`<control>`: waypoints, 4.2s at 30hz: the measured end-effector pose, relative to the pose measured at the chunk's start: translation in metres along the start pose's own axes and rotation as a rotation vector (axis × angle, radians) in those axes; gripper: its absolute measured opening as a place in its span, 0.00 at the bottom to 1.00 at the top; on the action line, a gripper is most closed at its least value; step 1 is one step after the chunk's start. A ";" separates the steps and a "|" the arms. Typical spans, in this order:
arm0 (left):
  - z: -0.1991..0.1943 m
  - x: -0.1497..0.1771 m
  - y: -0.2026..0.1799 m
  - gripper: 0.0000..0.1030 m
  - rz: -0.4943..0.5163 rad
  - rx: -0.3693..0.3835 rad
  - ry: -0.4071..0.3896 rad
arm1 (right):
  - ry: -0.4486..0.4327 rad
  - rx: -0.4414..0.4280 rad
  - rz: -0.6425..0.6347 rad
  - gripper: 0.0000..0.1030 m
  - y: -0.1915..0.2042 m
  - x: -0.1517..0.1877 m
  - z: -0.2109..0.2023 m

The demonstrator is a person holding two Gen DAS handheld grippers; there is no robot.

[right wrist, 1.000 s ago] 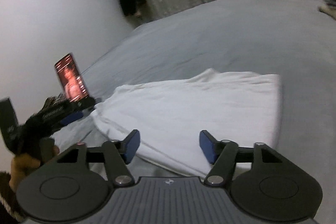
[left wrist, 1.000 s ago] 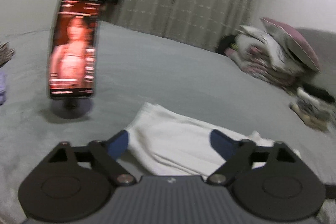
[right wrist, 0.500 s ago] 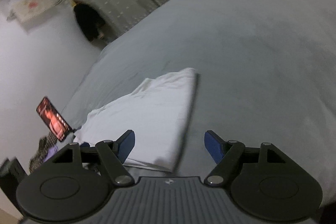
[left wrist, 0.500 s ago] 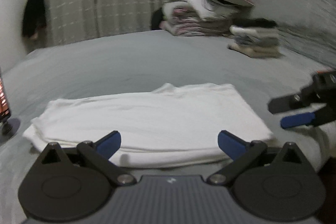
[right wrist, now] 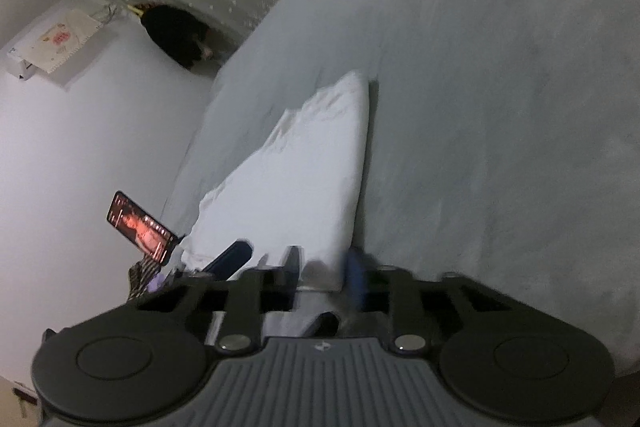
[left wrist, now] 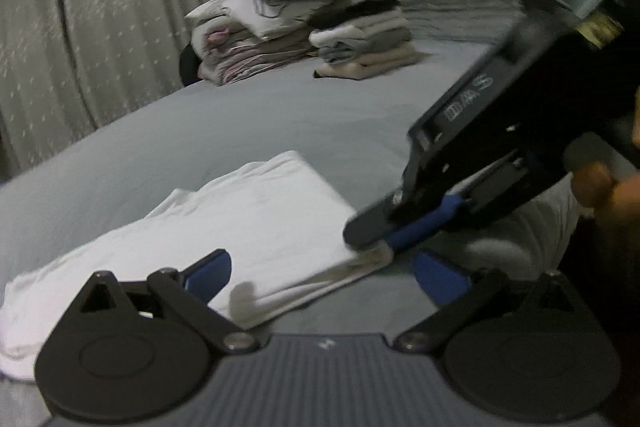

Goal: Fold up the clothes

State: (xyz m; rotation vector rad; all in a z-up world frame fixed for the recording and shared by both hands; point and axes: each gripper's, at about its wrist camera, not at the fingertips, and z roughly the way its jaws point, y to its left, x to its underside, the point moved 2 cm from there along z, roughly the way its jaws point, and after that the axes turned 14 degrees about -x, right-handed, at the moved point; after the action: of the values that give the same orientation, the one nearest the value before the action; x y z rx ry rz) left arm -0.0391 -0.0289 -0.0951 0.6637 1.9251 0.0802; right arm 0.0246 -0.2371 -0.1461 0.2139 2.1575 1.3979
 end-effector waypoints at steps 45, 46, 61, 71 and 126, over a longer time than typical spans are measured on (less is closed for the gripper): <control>0.015 -0.053 -0.074 0.07 -0.302 -0.147 0.106 | -0.279 0.073 -0.035 0.05 -0.044 -0.091 -0.038; 0.016 -0.054 -0.078 0.07 -0.320 -0.138 0.111 | -0.275 0.075 -0.026 0.05 -0.045 -0.094 -0.044; -0.011 -0.043 -0.018 0.07 -0.654 -0.037 0.079 | -0.227 0.128 -0.101 0.06 0.020 -0.116 -0.029; -0.031 -0.009 0.060 0.07 -0.925 -0.057 0.084 | -0.145 0.152 -0.189 0.06 0.078 -0.111 0.043; 0.031 0.032 0.233 0.16 -0.652 -0.149 0.110 | -0.164 0.400 -0.686 0.28 0.096 -0.011 0.173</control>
State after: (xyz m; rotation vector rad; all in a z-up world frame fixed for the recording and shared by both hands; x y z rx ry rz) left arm 0.0741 0.1758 -0.0549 -0.0867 2.1283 -0.1519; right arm 0.1099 -0.0621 -0.1106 -0.2432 2.0618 0.5450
